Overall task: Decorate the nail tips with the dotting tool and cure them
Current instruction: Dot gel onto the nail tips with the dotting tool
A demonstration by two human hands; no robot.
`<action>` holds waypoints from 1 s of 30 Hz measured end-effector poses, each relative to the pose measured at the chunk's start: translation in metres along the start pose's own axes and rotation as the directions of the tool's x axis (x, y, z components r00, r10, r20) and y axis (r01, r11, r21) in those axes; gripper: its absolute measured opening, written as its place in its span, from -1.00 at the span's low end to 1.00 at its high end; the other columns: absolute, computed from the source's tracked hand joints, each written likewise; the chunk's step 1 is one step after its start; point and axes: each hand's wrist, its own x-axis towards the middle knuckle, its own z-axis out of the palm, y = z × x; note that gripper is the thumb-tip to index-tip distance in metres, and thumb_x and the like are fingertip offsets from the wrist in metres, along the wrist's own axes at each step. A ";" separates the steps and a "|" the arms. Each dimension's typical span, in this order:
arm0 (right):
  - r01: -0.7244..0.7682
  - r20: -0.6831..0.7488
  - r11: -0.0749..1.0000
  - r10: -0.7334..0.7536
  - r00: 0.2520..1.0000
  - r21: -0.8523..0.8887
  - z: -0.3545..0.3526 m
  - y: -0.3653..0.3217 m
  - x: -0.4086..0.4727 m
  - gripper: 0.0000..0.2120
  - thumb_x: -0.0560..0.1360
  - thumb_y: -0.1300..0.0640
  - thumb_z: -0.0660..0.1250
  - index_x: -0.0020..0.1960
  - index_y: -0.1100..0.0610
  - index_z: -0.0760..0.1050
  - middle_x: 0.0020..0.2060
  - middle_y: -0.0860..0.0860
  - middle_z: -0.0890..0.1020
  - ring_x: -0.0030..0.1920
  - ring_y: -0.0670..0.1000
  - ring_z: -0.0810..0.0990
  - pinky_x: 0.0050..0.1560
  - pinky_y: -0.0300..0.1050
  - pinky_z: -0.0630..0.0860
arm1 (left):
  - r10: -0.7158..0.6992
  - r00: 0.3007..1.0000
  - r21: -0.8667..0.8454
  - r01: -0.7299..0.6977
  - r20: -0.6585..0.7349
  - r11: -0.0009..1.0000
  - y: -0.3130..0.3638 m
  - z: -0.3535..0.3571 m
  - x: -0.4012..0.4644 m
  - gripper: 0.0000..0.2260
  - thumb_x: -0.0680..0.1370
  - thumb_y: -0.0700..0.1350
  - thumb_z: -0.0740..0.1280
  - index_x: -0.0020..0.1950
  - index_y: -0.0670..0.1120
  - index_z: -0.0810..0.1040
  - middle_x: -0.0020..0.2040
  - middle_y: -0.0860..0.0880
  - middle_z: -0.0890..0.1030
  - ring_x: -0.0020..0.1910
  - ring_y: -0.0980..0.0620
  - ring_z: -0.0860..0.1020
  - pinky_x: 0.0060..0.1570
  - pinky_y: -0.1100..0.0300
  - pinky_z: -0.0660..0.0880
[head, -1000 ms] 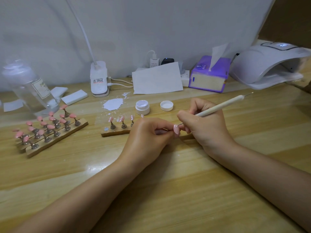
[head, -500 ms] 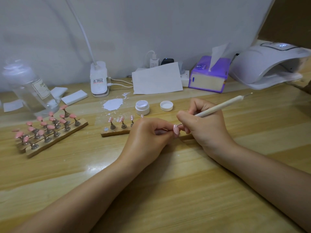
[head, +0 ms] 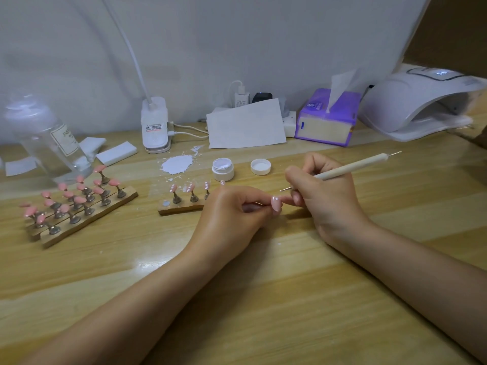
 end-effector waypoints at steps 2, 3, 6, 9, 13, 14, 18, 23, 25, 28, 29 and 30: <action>-0.027 -0.021 1.000 0.027 0.999 0.012 -0.001 0.001 0.002 -0.54 0.34 0.40 0.26 -0.61 0.04 0.25 -0.71 -0.09 0.28 -0.68 -0.15 0.27 -0.49 -0.26 0.50 | -0.010 1.000 -0.004 0.010 -0.001 1.000 0.000 0.000 0.000 -0.86 0.43 -0.23 0.43 -0.30 -0.03 0.65 -0.46 0.21 0.58 -0.44 0.37 0.48 -0.28 0.40 0.45; -0.039 -0.032 0.999 0.039 0.999 0.017 -0.001 0.001 0.002 -0.54 0.35 0.40 0.26 -0.61 0.04 0.25 -0.70 -0.08 0.29 -0.67 -0.15 0.26 -0.48 -0.27 0.49 | -0.015 1.000 -0.007 0.015 -0.002 1.000 0.000 0.000 0.000 -0.87 0.42 -0.21 0.44 -0.31 -0.03 0.65 -0.46 0.23 0.58 -0.44 0.37 0.49 -0.28 0.41 0.45; -0.054 -0.066 0.997 0.058 0.996 0.058 -0.002 0.001 0.003 -0.53 0.38 0.38 0.30 -0.59 0.03 0.26 -0.69 -0.08 0.30 -0.66 -0.16 0.27 -0.45 -0.27 0.51 | -0.021 1.000 -0.016 0.021 -0.004 1.000 0.000 0.000 0.000 -0.87 0.42 -0.20 0.44 -0.31 -0.02 0.64 -0.45 0.23 0.59 -0.42 0.36 0.50 -0.26 0.39 0.46; -0.032 -0.092 0.996 0.040 0.995 0.085 -0.003 -0.001 0.002 -0.54 0.42 0.29 0.37 -0.53 0.05 0.24 -0.68 -0.11 0.30 -0.64 -0.18 0.29 -0.44 -0.25 0.53 | -0.026 1.000 -0.025 0.025 -0.003 0.999 0.000 0.000 0.000 -0.87 0.42 -0.19 0.44 -0.30 0.00 0.65 -0.42 0.21 0.60 -0.41 0.35 0.51 -0.22 0.37 0.48; 0.019 -0.051 1.000 -0.019 0.999 0.008 -0.003 -0.004 -0.003 -0.55 0.39 0.20 0.42 -0.55 0.03 0.27 -0.65 -0.13 0.29 -0.60 -0.18 0.33 -0.43 -0.26 0.51 | -0.021 1.000 -0.026 0.021 0.004 0.999 0.000 0.000 0.000 -0.89 0.43 -0.16 0.43 -0.30 -0.01 0.65 -0.44 0.24 0.59 -0.42 0.37 0.49 -0.28 0.48 0.43; 0.024 -0.028 1.000 -0.024 0.999 -0.006 -0.003 -0.004 -0.004 -0.56 0.39 0.22 0.42 -0.53 0.03 0.27 -0.65 -0.11 0.30 -0.61 -0.18 0.33 -0.41 -0.25 0.52 | -0.018 1.000 -0.031 0.018 0.005 0.999 -0.001 0.000 0.000 -0.90 0.43 -0.15 0.43 -0.29 -0.02 0.65 -0.44 0.23 0.59 -0.43 0.37 0.49 -0.29 0.49 0.42; 0.020 0.016 0.997 -0.019 1.000 -0.077 -0.005 -0.003 -0.005 -0.56 0.36 0.41 0.33 -0.54 0.04 0.28 -0.68 -0.06 0.33 -0.62 -0.15 0.33 -0.40 -0.25 0.53 | -0.003 1.000 -0.030 0.003 0.006 1.000 -0.001 0.000 0.000 -0.92 0.44 -0.14 0.43 -0.27 -0.03 0.66 -0.37 0.16 0.64 -0.42 0.37 0.49 -0.25 0.45 0.45; 0.073 0.128 0.985 -0.053 0.990 -0.155 -0.003 -0.007 -0.010 -0.65 0.32 0.50 0.23 -0.45 0.15 0.20 -0.71 -0.05 0.37 -0.65 -0.19 0.42 -0.51 -0.36 0.37 | 0.001 1.000 -0.026 -0.001 0.002 1.000 -0.001 0.000 0.001 -0.91 0.43 -0.16 0.43 -0.27 -0.02 0.66 -0.39 0.18 0.62 -0.42 0.35 0.50 -0.27 0.41 0.46; 0.076 0.152 0.985 -0.053 0.987 -0.152 -0.002 -0.008 -0.011 -0.63 0.32 0.52 0.21 -0.45 0.16 0.19 -0.72 -0.06 0.39 -0.66 -0.19 0.41 -0.54 -0.39 0.36 | 0.005 1.000 -0.018 -0.005 0.006 1.000 -0.001 0.000 0.001 -0.90 0.43 -0.16 0.43 -0.28 -0.01 0.66 -0.42 0.21 0.61 -0.41 0.36 0.50 -0.27 0.42 0.45; 0.077 0.169 0.985 -0.051 0.984 -0.153 -0.002 -0.009 -0.012 -0.62 0.32 0.54 0.21 -0.46 0.16 0.19 -0.72 -0.08 0.40 -0.65 -0.20 0.40 -0.57 -0.43 0.30 | 0.017 1.000 -0.009 -0.016 0.016 1.000 -0.001 -0.001 0.000 -0.85 0.43 -0.16 0.42 -0.30 0.07 0.64 -0.44 0.24 0.59 -0.41 0.36 0.50 -0.27 0.42 0.45; 0.077 0.170 0.985 -0.050 0.984 -0.155 -0.001 -0.009 -0.012 -0.62 0.32 0.54 0.21 -0.47 0.16 0.20 -0.72 -0.08 0.40 -0.65 -0.21 0.40 -0.57 -0.43 0.29 | 0.019 1.000 -0.012 -0.018 0.016 1.000 -0.001 -0.001 0.000 -0.83 0.42 -0.16 0.42 -0.31 0.10 0.63 -0.43 0.24 0.59 -0.41 0.36 0.50 -0.26 0.40 0.46; 0.078 0.170 0.984 -0.051 0.984 -0.158 -0.001 -0.009 -0.012 -0.62 0.32 0.54 0.21 -0.47 0.16 0.20 -0.72 -0.08 0.41 -0.65 -0.21 0.40 -0.57 -0.43 0.29 | 0.020 1.000 -0.016 -0.020 0.016 1.000 -0.001 -0.001 0.000 -0.81 0.42 -0.16 0.42 -0.32 0.12 0.63 -0.43 0.23 0.60 -0.41 0.35 0.50 -0.25 0.38 0.47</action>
